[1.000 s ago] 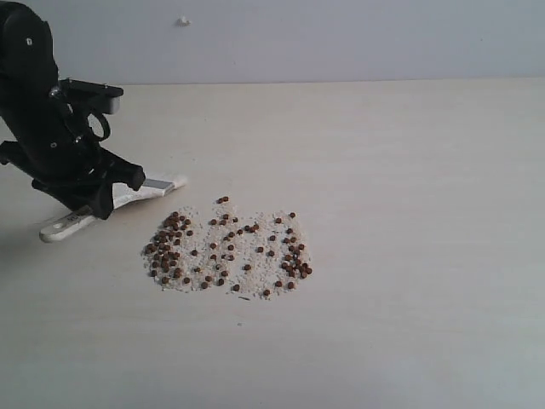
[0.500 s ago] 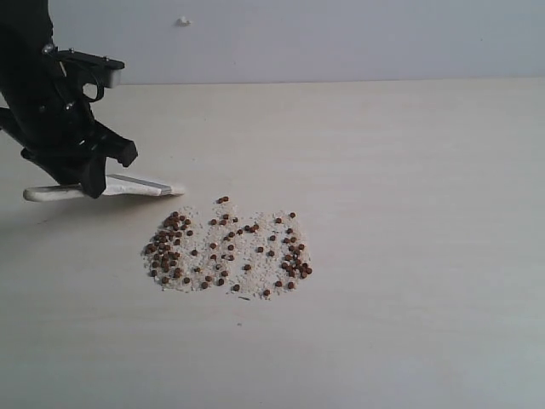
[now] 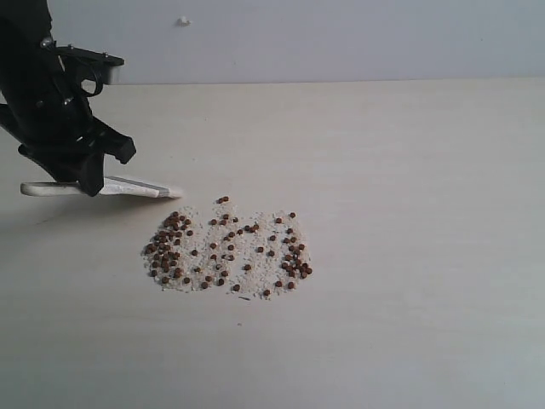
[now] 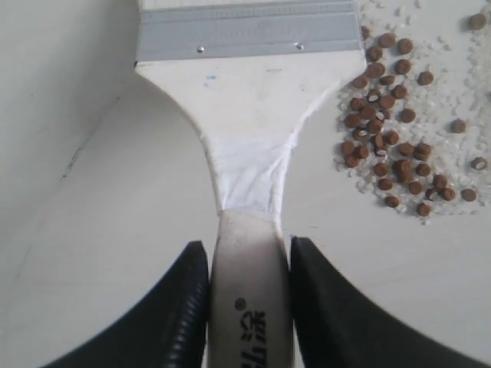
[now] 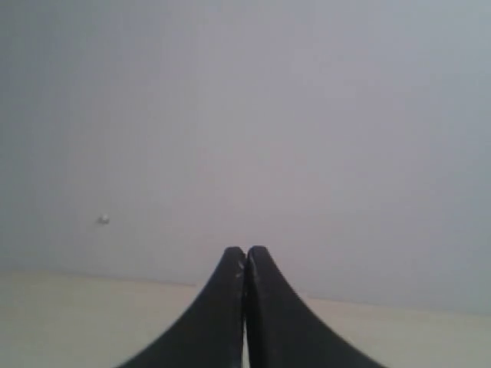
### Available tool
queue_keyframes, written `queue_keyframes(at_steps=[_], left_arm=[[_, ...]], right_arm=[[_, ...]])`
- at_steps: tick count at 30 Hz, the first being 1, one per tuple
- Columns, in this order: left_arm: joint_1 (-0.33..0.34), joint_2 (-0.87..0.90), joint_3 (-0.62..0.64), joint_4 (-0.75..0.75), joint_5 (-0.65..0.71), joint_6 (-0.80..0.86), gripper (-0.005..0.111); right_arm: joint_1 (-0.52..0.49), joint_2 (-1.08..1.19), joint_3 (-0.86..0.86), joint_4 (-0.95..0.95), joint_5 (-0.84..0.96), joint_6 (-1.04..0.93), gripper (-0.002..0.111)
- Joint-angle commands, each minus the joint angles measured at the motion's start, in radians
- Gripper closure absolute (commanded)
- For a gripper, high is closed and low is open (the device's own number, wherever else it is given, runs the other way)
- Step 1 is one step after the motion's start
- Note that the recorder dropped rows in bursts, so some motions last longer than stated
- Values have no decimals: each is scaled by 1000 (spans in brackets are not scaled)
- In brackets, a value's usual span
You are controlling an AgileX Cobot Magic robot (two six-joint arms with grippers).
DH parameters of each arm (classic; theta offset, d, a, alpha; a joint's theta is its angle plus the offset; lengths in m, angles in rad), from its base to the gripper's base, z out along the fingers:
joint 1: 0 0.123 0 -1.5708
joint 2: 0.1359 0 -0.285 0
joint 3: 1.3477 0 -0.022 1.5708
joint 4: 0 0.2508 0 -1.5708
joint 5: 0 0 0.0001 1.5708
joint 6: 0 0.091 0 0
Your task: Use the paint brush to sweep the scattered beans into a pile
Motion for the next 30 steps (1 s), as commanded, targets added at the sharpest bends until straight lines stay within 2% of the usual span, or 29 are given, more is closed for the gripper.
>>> queue_keyframes(at_steps=[1, 4, 7, 11, 17, 21, 25, 30], left_arm=[[-6, -12, -8, 15, 6, 4, 107], [-6, -12, -8, 15, 6, 4, 107], [-6, -12, -8, 15, 6, 4, 107], [-6, -12, -8, 11, 9, 4, 107], [-6, -12, -8, -24, 6, 31, 107], [-6, -12, -8, -26, 1, 30, 107], [-6, -12, -8, -42, -6, 30, 107], [-6, -12, -8, -65, -6, 38, 107]], right_arm=[[-6, 350, -159, -409, -257, 163, 108], [-2, 613, -318, -762, -394, 189, 108], [35, 831, -470, -932, -440, 189, 108], [115, 1065, -601, -945, -420, 136, 100], [279, 1288, -762, -980, -276, 25, 69], [365, 1387, -856, -865, -242, -72, 52], [431, 1471, -963, -818, -242, -77, 47], [495, 1563, -1092, -791, -238, -77, 47]])
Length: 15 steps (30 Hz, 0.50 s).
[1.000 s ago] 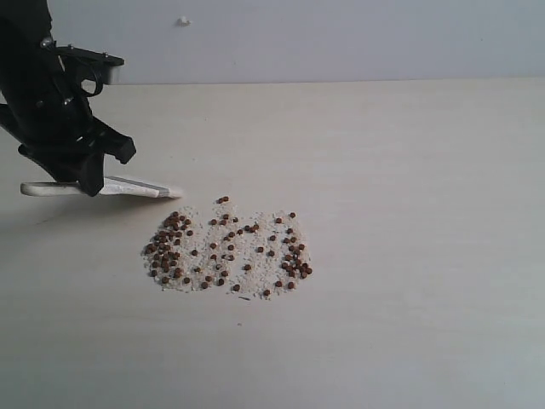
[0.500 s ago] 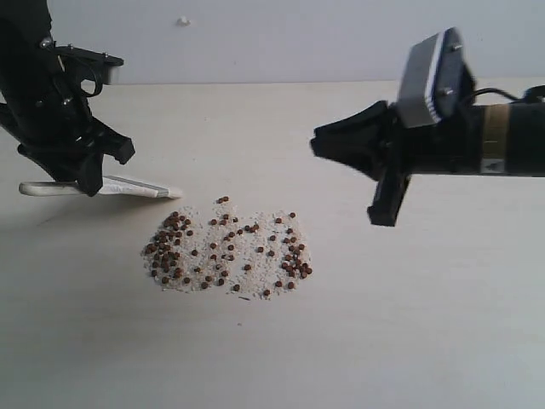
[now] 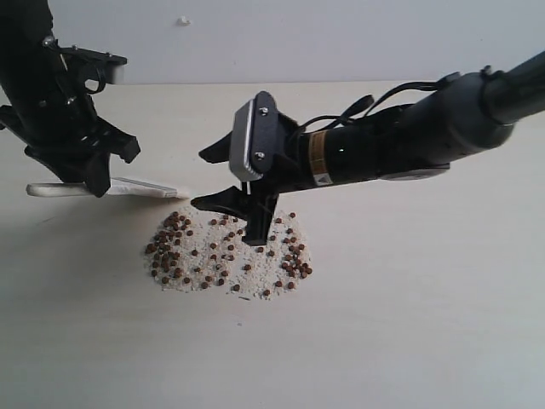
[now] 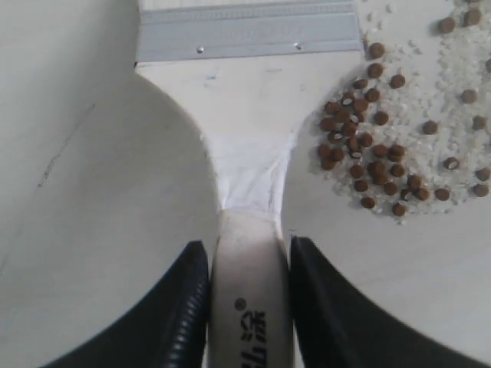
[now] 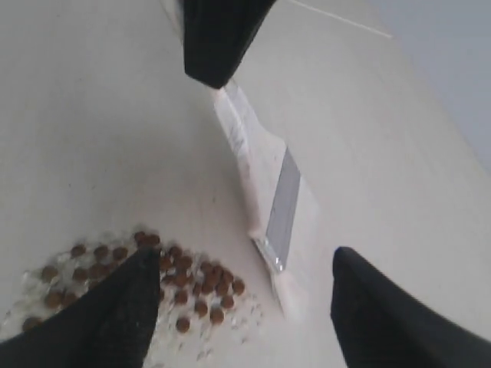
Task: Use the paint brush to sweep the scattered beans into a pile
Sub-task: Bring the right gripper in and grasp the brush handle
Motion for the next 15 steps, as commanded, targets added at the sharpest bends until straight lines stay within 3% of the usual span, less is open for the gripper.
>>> queue_keyframes(at_steps=[1, 15], left_arm=[[-6, -12, -8, -21, -4, 11, 107], [-6, -12, -8, -43, -4, 11, 107]], right_arm=[[48, 81, -104, 65, 15, -8, 47], [97, 197, -181, 175, 44, -49, 47]])
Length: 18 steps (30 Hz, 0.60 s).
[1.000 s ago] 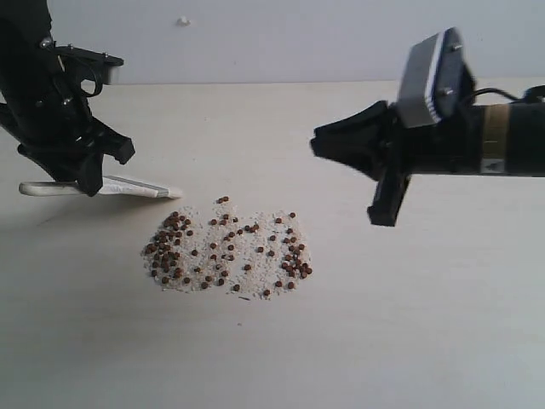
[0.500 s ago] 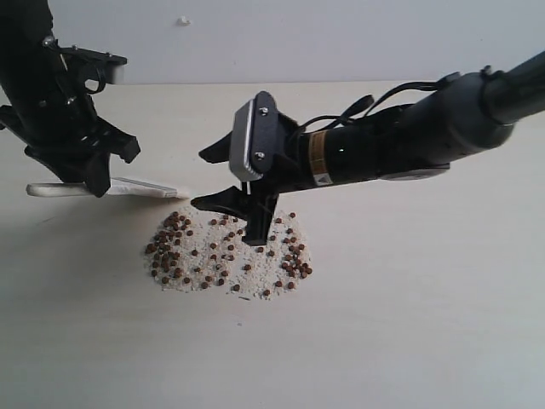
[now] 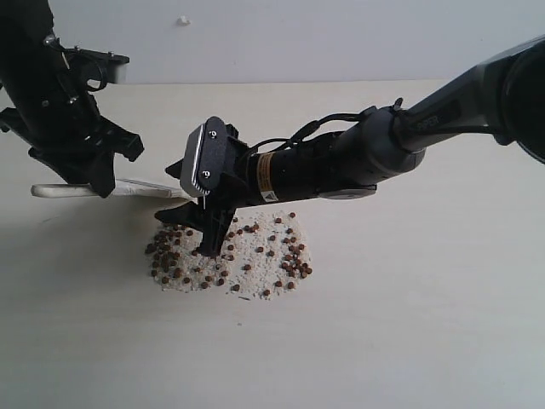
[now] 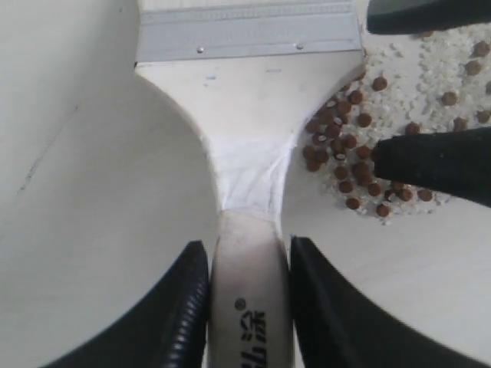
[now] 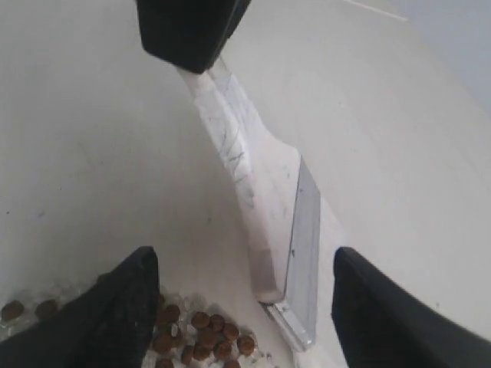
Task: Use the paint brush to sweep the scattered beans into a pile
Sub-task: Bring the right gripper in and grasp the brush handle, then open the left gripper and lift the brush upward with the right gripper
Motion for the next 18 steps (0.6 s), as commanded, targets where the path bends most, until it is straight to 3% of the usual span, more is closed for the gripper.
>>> queue_keyframes(at_steps=[1, 7, 18], left_arm=[[-6, -12, -8, -24, -4, 5, 107], [-6, -12, -8, -144, -28, 68, 107], [-6, -12, -8, -203, -75, 102, 107]], right_arm=[[15, 7, -8, 77, -9, -40, 47], [15, 9, -8, 130, -8, -60, 47], [15, 9, -8, 148, -6, -63, 53]])
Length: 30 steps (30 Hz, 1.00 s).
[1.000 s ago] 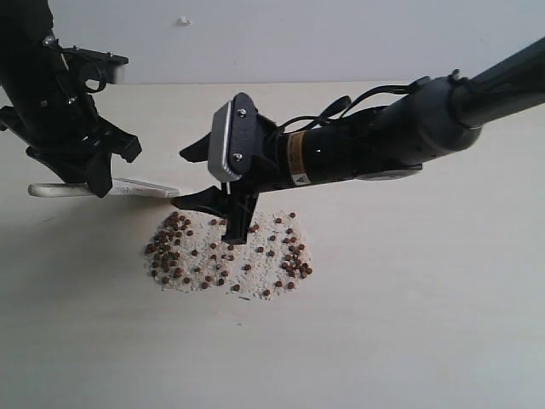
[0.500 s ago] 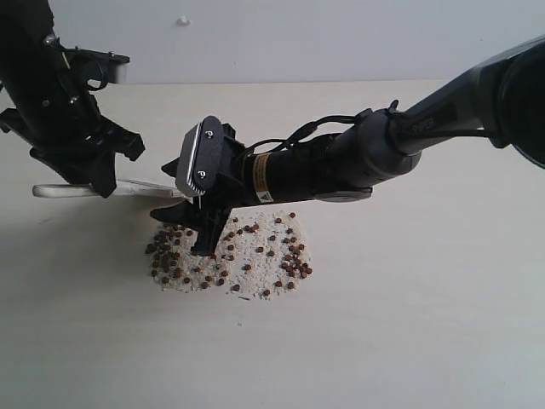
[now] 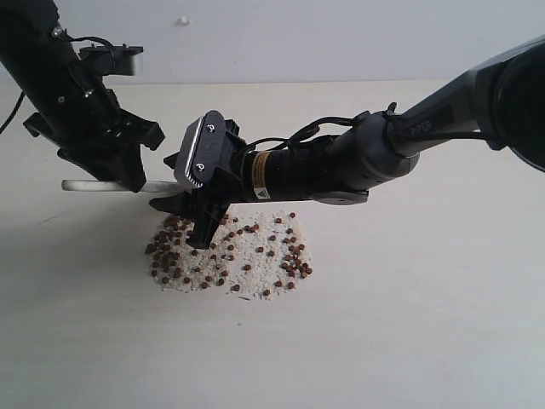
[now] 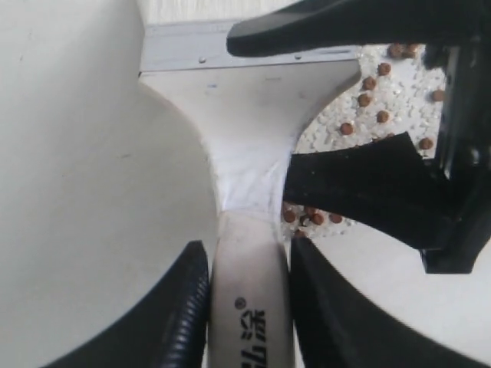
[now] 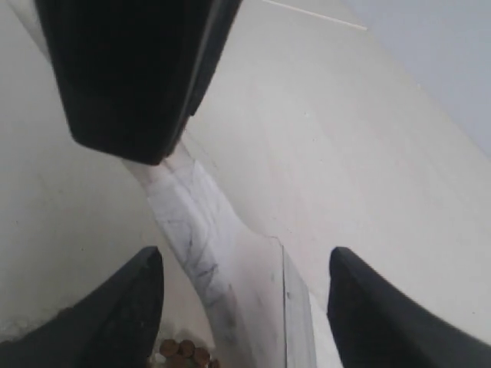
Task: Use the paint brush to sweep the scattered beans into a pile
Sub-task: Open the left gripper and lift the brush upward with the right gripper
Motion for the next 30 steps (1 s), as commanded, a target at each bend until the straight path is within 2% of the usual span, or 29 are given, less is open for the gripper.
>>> queue_keyframes(at_steps=[1, 5, 7, 12, 17, 21, 25, 30], left_arm=[[-6, -12, -8, -27, -42, 8, 107], [-6, -12, -8, -27, -67, 8, 107], [-6, -12, -8, -31, -77, 8, 107], [-6, -12, -8, -31, -111, 11, 107], [-6, -12, -8, -34, -138, 39, 107], [0, -12, -8, -31, -243, 42, 101], [11, -13, -28, -31, -342, 42, 76], [29, -16, -81, -29, -427, 29, 27]], right_arm=[[0, 0, -6, 11, -4, -7, 55], [0, 0, -6, 11, -9, -7, 64], [0, 0, -6, 11, -9, -7, 74], [0, 0, -30, 11, -8, -7, 108], [0, 0, -60, 11, -5, -4, 108], [0, 0, -74, 0, -1, -8, 108], [0, 0, -74, -4, 6, -35, 108], [0, 0, -74, -14, 27, -58, 108]])
